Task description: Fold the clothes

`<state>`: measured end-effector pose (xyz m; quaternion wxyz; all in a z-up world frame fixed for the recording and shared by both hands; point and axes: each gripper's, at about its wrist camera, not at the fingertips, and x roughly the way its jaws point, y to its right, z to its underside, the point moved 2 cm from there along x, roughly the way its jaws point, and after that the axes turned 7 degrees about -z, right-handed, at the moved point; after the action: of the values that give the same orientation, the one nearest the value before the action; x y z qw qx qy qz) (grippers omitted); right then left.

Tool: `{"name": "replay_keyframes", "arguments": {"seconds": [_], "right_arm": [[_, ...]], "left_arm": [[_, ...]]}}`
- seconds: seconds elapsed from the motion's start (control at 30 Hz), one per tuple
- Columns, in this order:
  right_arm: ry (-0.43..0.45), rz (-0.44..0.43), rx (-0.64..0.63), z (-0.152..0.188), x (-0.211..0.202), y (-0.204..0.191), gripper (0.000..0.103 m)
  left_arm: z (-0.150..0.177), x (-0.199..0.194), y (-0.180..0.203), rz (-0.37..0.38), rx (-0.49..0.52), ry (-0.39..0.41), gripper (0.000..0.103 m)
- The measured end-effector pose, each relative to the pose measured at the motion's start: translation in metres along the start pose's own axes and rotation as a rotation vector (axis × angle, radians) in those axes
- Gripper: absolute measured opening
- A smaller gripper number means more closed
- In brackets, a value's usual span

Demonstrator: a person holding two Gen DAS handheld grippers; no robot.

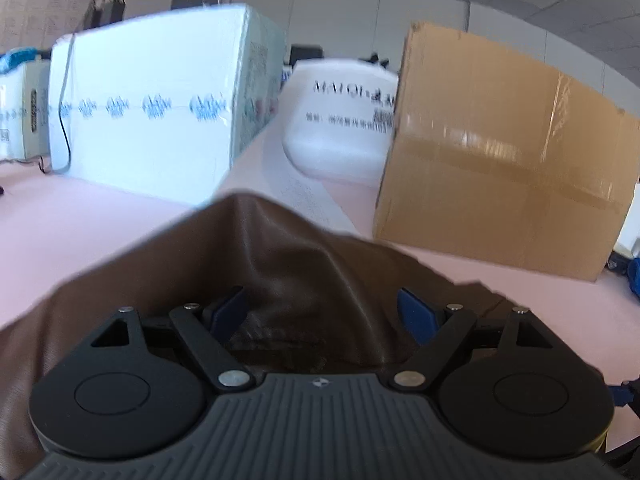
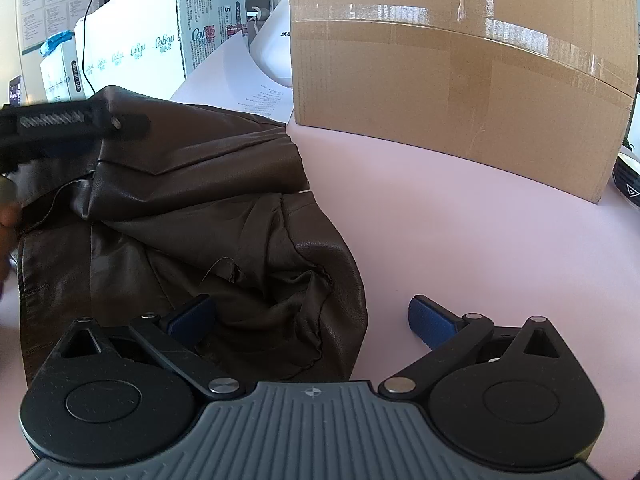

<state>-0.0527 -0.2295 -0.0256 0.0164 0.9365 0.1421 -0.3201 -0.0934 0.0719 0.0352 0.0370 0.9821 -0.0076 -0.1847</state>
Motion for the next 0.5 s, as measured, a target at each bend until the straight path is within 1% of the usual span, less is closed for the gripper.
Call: {"name": "replay_keyframes", "arguments": {"seconds": [0.07,0.1,0.2,0.23,0.27,0.3,0.33,0.4,0.47,0.5], "right_arm": [[0.0,0.001,0.0,-0.001,0.001,-0.001,0.103],[0.0,0.003,0.001,-0.001,0.001,-0.001,0.103],[-0.001,0.025,-0.002,-0.003,0.004,-0.005,0.103],[-0.001,0.021,-0.002,-0.003,0.003,-0.005,0.103],[-0.001,0.017,0.003,-0.003,0.003,-0.004,0.103],[-0.001,0.01,0.012,-0.003,0.003,-0.002,0.103],[0.0,0.009,0.013,-0.003,0.003,-0.002,0.103],[0.0,0.013,0.008,-0.003,0.002,-0.002,0.103],[0.003,0.006,0.015,-0.002,0.0,-0.001,0.103],[0.005,0.002,0.019,-0.002,-0.001,0.0,0.103]], "left_arm": [[-0.006,-0.016,-0.006,-0.019,0.023,0.068,0.081],[-0.008,-0.022,-0.009,-0.058,0.038,0.088,0.082],[-0.006,-0.03,-0.023,-0.249,0.072,0.095,0.083],[-0.001,-0.03,-0.031,-0.333,0.087,0.081,0.083],[0.003,-0.027,-0.038,-0.381,0.101,0.06,0.083],[0.007,-0.021,-0.046,-0.403,0.115,0.023,0.083],[0.013,-0.013,-0.055,-0.409,0.122,-0.038,0.083],[0.02,0.003,-0.068,-0.371,0.093,-0.154,0.083],[0.024,0.013,-0.065,-0.358,0.103,-0.201,0.085],[0.025,0.016,-0.062,-0.359,0.12,-0.209,0.085]]}}
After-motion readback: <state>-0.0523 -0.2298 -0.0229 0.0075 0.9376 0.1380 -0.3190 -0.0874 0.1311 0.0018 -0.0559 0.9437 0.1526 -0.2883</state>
